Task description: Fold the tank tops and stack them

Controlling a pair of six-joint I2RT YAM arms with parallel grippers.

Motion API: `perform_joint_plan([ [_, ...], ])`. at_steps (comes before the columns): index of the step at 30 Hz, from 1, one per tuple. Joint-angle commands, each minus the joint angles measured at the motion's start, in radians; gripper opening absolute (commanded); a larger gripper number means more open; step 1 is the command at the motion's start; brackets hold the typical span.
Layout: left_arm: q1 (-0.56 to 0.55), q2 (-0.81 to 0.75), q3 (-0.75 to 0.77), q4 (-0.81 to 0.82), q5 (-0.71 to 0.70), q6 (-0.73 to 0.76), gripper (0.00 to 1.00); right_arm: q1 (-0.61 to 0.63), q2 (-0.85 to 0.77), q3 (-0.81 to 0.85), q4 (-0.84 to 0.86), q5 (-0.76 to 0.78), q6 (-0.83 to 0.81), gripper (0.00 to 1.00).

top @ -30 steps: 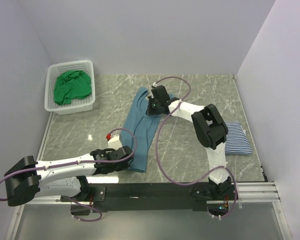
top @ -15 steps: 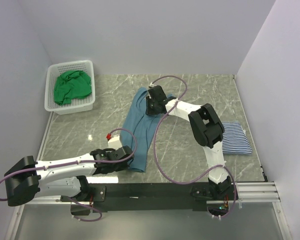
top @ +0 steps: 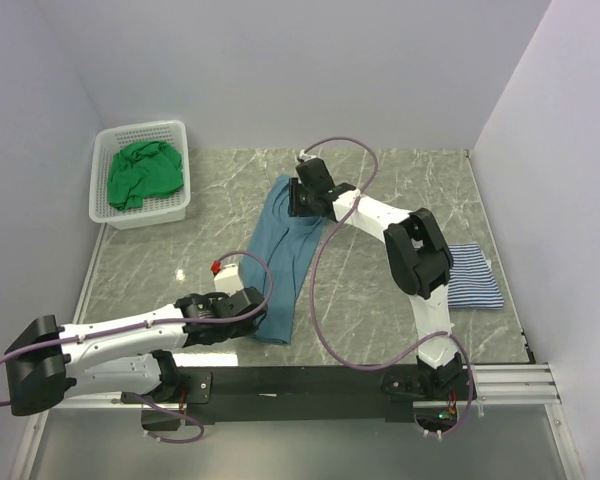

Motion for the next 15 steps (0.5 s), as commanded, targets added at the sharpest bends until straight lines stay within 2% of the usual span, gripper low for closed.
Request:
perform_joint_plan([
  [1,0.003,-0.03,0.055,-0.027,-0.037,0.019,0.26,-0.014,-0.086,0.045,-0.025,0.039,-0.01,0.46],
  [5,0.004,-0.024,0.092,0.056,0.015,0.099,0.23,-0.052,-0.128,0.001,-0.086,0.148,0.041,0.46],
  [11,-0.008,0.099,0.143,0.146,0.098,0.165,0.12,-0.152,-0.181,-0.131,-0.088,0.174,0.098,0.45],
  [15,-0.011,0.157,0.143,0.194,0.127,0.178,0.06,-0.172,-0.171,-0.176,-0.04,0.151,0.092,0.38],
])
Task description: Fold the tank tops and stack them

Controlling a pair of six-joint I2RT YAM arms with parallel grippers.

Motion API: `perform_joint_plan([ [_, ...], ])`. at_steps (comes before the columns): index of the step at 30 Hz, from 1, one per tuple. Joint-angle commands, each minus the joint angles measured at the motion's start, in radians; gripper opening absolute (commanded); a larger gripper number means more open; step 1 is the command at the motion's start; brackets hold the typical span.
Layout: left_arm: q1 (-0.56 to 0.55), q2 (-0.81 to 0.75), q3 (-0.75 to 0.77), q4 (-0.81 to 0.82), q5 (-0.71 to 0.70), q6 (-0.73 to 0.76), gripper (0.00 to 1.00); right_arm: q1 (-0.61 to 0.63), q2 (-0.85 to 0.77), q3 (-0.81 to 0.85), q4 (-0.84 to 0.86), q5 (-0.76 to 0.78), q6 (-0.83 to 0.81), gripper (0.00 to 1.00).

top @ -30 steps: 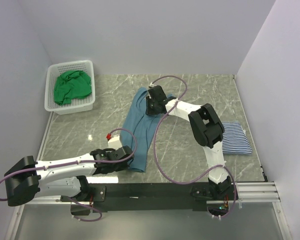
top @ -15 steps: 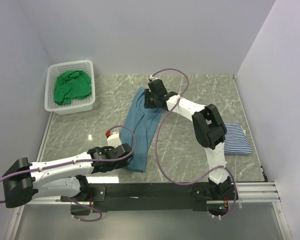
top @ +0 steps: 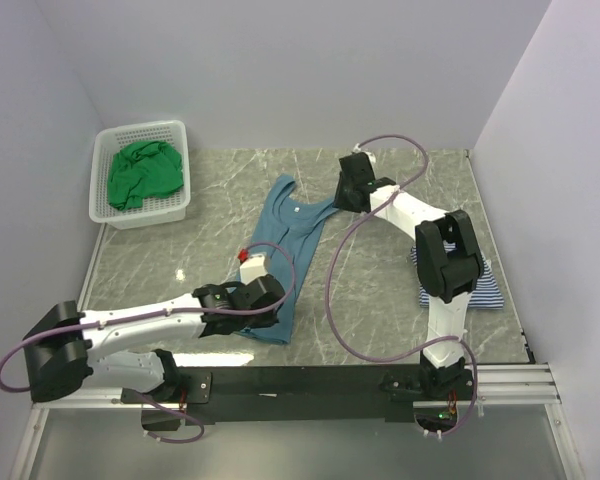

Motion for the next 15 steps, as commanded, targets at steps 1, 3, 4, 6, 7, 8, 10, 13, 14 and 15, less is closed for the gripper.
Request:
perform_joint_plan([
  [1,-0.008,0.039,0.022,0.068,0.045,0.04,0.05,0.004,-0.018,-0.034,0.027,0.008,0.011,0.36],
  [3,-0.007,0.057,0.019,0.075,0.053,0.04,0.04,0.005,0.002,-0.028,0.031,-0.005,0.01,0.3],
  [4,-0.007,0.062,0.02,0.077,0.056,0.04,0.05,0.005,0.008,-0.027,0.03,-0.002,0.011,0.28],
  [6,-0.008,0.07,0.022,0.071,0.053,0.04,0.05,0.004,0.029,-0.016,0.024,0.001,0.013,0.22],
  [7,-0.007,0.071,0.022,0.068,0.049,0.04,0.05,0.005,0.036,-0.01,0.024,0.004,0.013,0.21],
  [8,-0.007,0.071,0.022,0.063,0.047,0.042,0.06,0.005,0.046,-0.007,0.024,0.002,0.013,0.2],
  [10,-0.007,0.071,0.022,0.059,0.042,0.042,0.07,0.005,0.06,0.01,0.021,0.001,0.014,0.2],
  [13,-0.007,0.071,0.022,0.057,0.041,0.043,0.07,0.004,0.091,0.039,0.005,-0.004,0.013,0.19],
  [14,-0.008,0.073,0.022,0.057,0.039,0.043,0.07,0.004,0.098,0.043,0.007,-0.01,0.013,0.19],
  [15,-0.007,0.073,0.019,0.055,0.039,0.043,0.07,0.005,0.105,0.047,0.008,-0.01,0.011,0.19],
])
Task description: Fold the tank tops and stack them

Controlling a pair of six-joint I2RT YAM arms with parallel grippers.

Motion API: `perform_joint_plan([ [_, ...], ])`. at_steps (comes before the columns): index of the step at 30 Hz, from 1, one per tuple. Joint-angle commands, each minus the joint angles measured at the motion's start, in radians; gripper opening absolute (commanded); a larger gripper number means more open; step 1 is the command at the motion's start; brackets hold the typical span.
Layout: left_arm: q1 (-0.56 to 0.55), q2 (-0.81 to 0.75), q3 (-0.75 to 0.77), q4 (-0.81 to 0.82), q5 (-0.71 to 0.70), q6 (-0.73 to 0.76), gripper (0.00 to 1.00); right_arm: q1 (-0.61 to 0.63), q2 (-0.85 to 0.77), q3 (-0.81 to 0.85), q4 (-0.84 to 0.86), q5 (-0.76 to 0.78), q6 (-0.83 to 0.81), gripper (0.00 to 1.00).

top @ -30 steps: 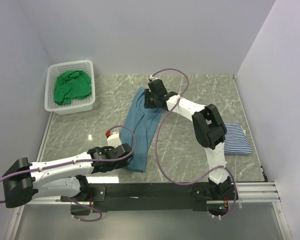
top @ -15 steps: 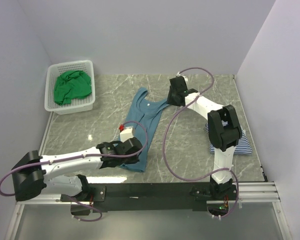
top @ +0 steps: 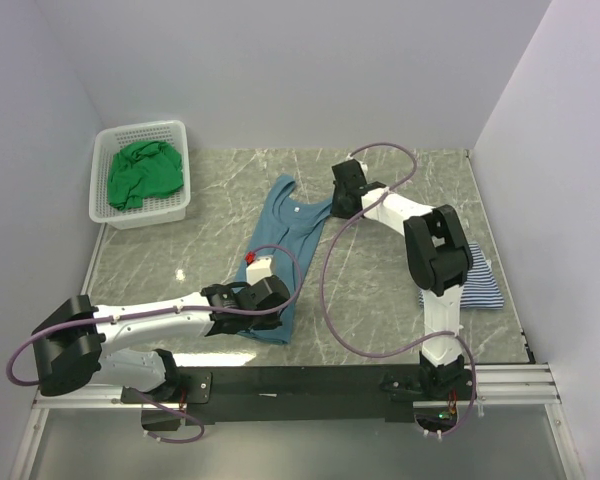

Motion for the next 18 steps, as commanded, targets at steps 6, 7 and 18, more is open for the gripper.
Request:
perform_joint_plan([
  [6,-0.003,0.003,0.016,0.013,-0.01,0.019,0.09,0.0,0.049,0.065,0.01,-0.004,0.008,0.18],
  [7,-0.003,0.003,0.016,0.013,-0.01,0.019,0.09,0.002,0.05,0.068,0.014,-0.004,0.008,0.18],
  [18,0.013,-0.002,-0.003,0.014,-0.007,0.023,0.09,0.002,0.11,0.164,0.001,0.007,0.016,0.19],
])
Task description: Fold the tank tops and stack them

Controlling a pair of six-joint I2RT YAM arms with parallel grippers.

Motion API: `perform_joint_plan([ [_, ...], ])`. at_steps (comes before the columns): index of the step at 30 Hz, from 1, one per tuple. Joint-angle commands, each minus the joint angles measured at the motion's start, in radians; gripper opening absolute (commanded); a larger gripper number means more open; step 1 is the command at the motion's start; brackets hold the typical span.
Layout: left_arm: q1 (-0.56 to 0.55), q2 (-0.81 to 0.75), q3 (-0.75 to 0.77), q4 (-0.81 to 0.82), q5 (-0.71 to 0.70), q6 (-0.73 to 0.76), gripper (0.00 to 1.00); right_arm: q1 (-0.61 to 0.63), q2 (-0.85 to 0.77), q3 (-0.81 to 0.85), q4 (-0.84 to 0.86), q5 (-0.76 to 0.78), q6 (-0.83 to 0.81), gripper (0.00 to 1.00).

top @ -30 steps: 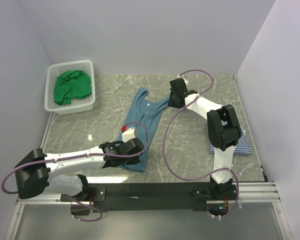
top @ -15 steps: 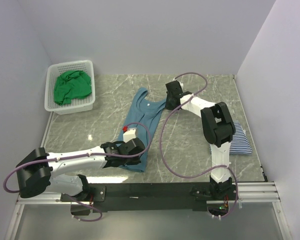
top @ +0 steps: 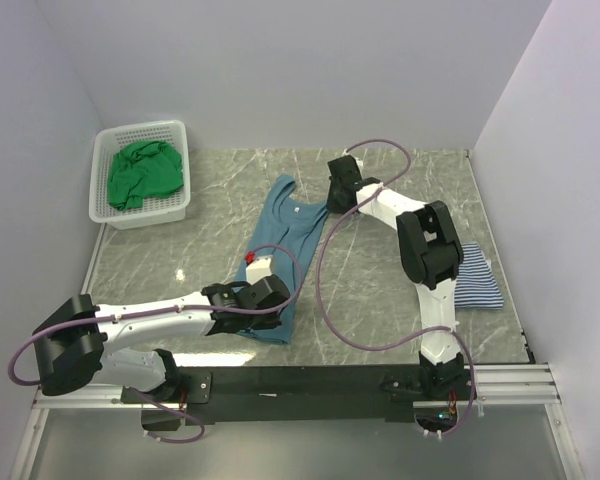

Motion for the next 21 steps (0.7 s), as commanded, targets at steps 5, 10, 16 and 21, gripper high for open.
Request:
perform_joint_plan([
  [5,0.015,-0.007,-0.008,0.021,-0.001,0.026,0.09,0.002,0.028,0.091,0.009,0.014,0.012,0.19],
  [10,0.025,0.01,-0.014,0.038,0.008,0.032,0.09,0.002,0.078,0.164,-0.025,0.001,0.005,0.19],
  [16,0.034,0.013,-0.017,0.039,0.014,0.039,0.09,0.002,0.158,0.26,-0.057,-0.028,-0.004,0.19],
  [21,0.045,0.01,-0.02,0.038,0.017,0.042,0.09,0.003,0.155,0.26,-0.05,-0.029,-0.005,0.28],
])
